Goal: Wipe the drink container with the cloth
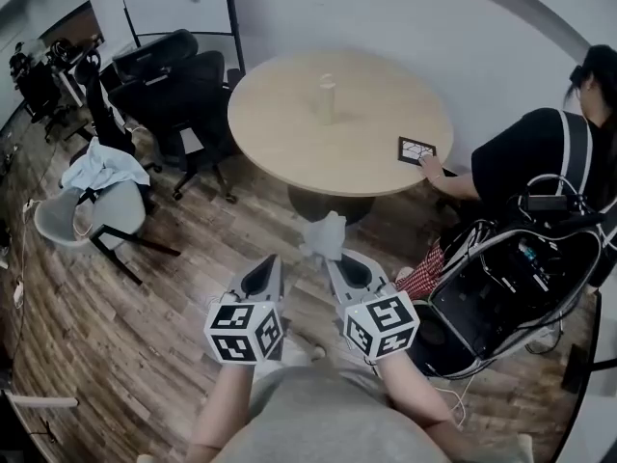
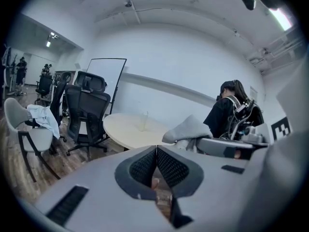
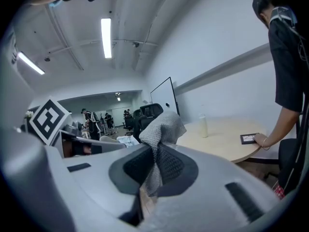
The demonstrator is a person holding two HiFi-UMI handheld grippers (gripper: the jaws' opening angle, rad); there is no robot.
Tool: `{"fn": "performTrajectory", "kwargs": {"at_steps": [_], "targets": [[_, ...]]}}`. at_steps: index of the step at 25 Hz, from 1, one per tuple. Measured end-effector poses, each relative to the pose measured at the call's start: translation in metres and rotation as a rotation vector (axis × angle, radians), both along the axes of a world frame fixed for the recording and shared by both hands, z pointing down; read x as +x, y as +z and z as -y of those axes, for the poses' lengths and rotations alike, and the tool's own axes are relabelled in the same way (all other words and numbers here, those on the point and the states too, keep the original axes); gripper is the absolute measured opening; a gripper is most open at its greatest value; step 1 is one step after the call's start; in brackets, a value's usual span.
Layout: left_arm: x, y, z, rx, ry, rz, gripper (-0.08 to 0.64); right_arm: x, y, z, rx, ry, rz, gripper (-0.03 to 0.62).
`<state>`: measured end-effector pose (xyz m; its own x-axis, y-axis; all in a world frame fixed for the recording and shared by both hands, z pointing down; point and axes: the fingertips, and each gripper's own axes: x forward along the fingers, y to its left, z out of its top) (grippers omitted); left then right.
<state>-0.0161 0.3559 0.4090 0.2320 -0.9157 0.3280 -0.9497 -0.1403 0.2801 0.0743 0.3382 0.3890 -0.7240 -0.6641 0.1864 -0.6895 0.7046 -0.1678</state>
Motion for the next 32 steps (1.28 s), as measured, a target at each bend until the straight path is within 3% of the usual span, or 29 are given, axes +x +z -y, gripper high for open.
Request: {"fn": "performTrajectory", "kwargs": {"at_steps": [4, 17, 32], "targets": [[0.002, 0.000, 0.005, 0.001, -0.002, 0.005, 0.003, -0.001, -0.001, 0.003, -0.009, -0.031, 0.033, 0.009], [0.009, -0.003, 0.021, 0.007, -0.008, 0.002, 0.003, 0.000, 0.001, 0.017, -0.005, -0.044, 0.017, 0.009], [-0.001, 0.017, 0.110, -0.016, 0.029, -0.022, 0.003, 0.020, 0.010, 0.107, -0.019, 0.085, -0.001, 0.009]]}}
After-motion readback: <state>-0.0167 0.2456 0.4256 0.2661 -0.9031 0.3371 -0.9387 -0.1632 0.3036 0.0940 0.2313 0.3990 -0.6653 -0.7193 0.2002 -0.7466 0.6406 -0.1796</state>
